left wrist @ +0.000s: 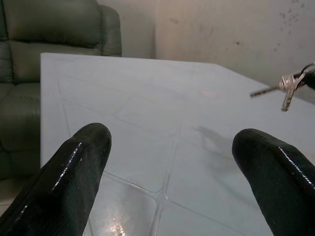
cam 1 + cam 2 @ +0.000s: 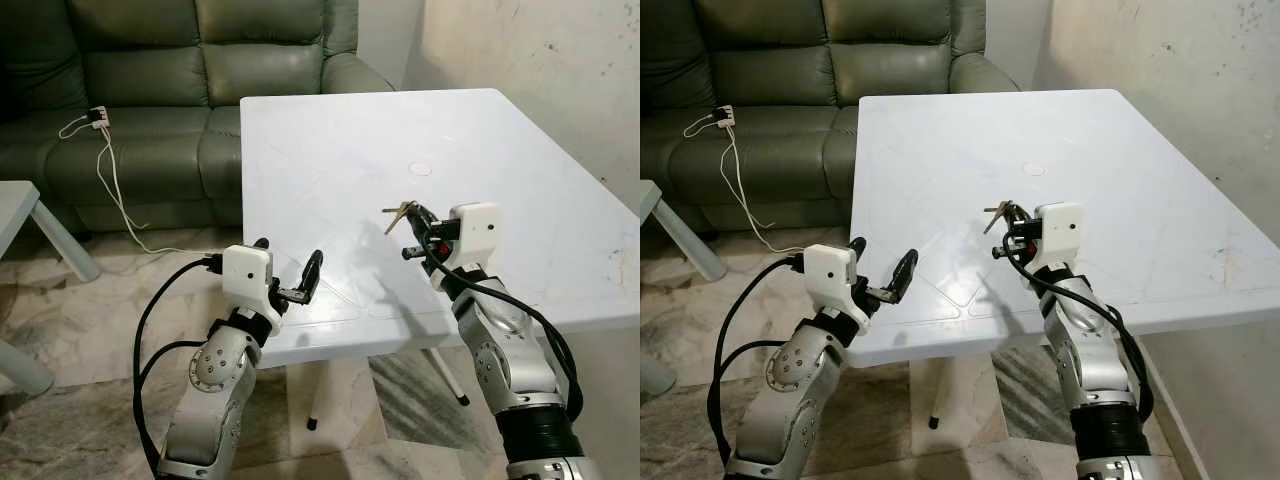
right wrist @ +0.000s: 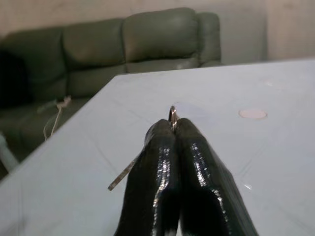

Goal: Hang keys on a hook

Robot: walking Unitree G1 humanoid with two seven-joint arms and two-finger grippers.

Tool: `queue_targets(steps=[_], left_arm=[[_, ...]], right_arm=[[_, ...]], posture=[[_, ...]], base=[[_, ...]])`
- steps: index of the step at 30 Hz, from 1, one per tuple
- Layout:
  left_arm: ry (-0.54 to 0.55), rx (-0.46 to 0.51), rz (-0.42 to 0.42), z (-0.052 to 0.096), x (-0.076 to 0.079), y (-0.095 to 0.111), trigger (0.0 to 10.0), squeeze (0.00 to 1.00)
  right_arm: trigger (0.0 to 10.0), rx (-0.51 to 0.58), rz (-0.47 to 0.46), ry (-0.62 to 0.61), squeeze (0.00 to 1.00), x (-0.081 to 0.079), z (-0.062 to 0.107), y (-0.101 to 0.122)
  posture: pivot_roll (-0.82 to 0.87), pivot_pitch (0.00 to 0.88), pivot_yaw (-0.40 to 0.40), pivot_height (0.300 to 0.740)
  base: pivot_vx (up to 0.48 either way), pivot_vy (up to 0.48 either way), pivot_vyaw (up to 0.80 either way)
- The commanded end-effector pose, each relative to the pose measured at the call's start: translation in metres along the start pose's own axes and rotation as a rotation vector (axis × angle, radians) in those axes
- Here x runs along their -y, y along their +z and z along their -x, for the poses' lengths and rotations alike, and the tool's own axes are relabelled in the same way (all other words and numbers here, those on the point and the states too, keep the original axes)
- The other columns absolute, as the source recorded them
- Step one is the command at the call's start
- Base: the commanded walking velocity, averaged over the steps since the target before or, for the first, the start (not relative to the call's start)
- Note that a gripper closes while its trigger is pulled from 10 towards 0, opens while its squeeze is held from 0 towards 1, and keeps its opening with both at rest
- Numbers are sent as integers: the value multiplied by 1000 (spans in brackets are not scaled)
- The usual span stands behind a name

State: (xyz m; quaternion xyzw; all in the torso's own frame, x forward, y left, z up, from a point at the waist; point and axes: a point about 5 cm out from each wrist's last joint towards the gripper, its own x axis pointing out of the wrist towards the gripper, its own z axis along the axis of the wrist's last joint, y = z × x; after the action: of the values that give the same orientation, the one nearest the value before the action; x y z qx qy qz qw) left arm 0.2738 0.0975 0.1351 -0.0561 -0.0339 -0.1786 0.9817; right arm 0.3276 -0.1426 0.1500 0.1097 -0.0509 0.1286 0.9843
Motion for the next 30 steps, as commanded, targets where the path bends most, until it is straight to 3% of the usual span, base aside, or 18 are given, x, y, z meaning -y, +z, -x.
queue_targets(steps=[1, 5, 6, 8, 10, 13, 14, 17, 20, 21, 30], left_arm=[[6, 3, 8, -2, 0, 3, 10000, 0], [49, 29, 64, -7, -6, 9, 10000, 0], [86, 47, 108, -9, -11, 14, 10000, 0], [104, 59, 119, -10, -14, 17, 10000, 0], [115, 70, 131, -11, -17, 20, 10000, 0], [129, 89, 128, -12, -21, 25, 10000, 0], [137, 93, 139, -12, -23, 26, 10000, 0], [153, 102, 125, -13, -27, 29, 10000, 0], [178, 130, 75, -15, -37, 38, 10000, 0], [198, 148, 54, -15, -45, 43, 10000, 0], [228, 194, 31, -11, -58, 51, 10000, 0]], right_arm=[[10000, 15, -55, -30, 0, 5, -1, 6], [10000, 45, -368, -73, 0, 11, 2, 16], [10000, 109, -385, -94, 0, 14, 4, 23], [10000, 118, -378, -101, 0, 14, 6, 23], [10000, 140, -507, -150, 0, 15, 8, 21], [10000, 153, -214, -89, 0, 8, 10, 26], [10000, 170, -155, -60, 0, 5, 11, 28], [10000, 153, -206, -92, 0, 7, 12, 25], [10000, 160, -90, -84, 0, 7, 15, 27], [10000, 170, 4, -62, 0, 5, 17, 29], [10000, 148, 188, -76, 0, 11, 23, 22]], posture=[[57, 19, -62, 740], [52, 11, -58, 740], [52, 7, -58, 740], [52, 4, -56, 740], [53, 2, -56, 740], [51, 0, -54, 740], [51, 0, -54, 740], [50, 0, -52, 740], [53, 0, -54, 740], [53, 0, -54, 740], [56, 0, -58, 740]], base=[[0, 0, 0], [0, 0, 0], [0, 0, 0], [0, 0, 0], [0, 0, 0], [0, 0, 0], [0, 0, 0], [0, 0, 0], [0, 0, 0], [0, 0, 0], [0, 0, 0]])
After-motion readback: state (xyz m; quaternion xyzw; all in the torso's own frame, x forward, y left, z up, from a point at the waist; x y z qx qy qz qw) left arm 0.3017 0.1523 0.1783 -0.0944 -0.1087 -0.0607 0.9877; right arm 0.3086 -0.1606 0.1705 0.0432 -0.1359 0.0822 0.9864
